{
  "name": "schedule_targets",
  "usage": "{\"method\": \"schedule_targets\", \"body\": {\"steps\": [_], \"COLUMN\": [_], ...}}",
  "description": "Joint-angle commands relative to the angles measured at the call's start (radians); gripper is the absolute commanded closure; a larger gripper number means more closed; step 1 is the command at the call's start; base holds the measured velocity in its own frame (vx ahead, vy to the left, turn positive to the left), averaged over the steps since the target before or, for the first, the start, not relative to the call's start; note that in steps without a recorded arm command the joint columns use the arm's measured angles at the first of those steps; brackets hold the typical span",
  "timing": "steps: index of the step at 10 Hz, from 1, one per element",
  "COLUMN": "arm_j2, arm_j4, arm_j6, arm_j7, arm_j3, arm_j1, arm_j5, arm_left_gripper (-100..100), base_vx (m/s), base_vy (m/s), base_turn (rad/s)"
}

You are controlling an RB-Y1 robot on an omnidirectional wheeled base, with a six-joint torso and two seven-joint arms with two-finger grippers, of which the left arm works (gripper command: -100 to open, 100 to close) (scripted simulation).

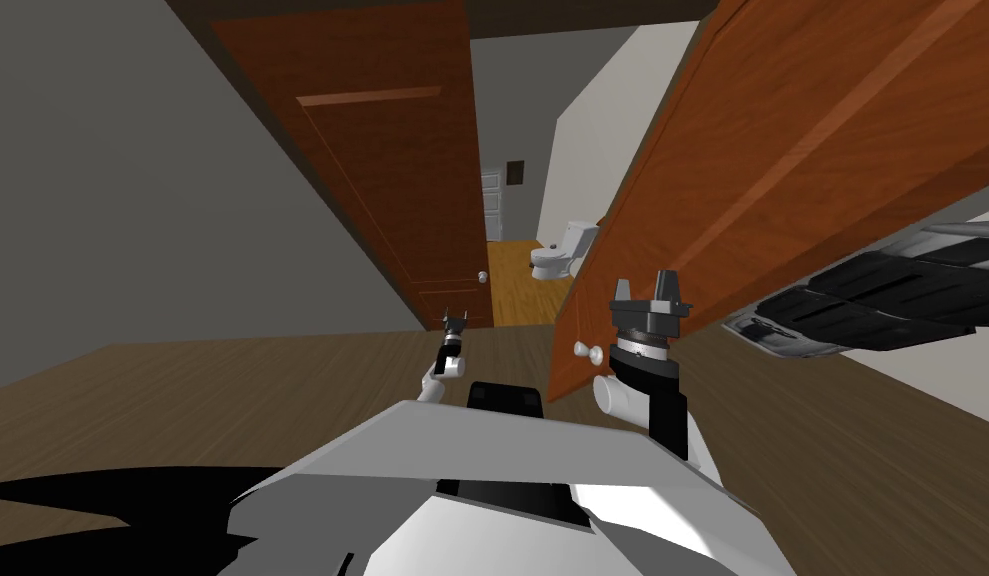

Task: Pull the door open

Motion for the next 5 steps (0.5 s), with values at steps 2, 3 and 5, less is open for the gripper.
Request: {"method": "schedule_targets", "body": {"steps": [2, 3, 5], "arm_j2": [-0.004, -0.004, -0.009], "arm_j4": [0.083, 0.086, 0.146], "arm_j6": [-0.028, -0.028, -0.045], "arm_j7": [0.059, 0.059, 0.099], "arm_j3": [-0.006, -0.006, -0.009], "arm_j1": [-0.035, -0.035, -0.064], "arm_j5": [0.027, 0.027, 0.047], "arm_left_gripper": [-100, -100, -100], "base_vx": [0.092, 0.075, 0.076], "base_vy": [0.023, 0.031, 0.007], "base_turn": [-0.013, -0.008, -0.016]}}
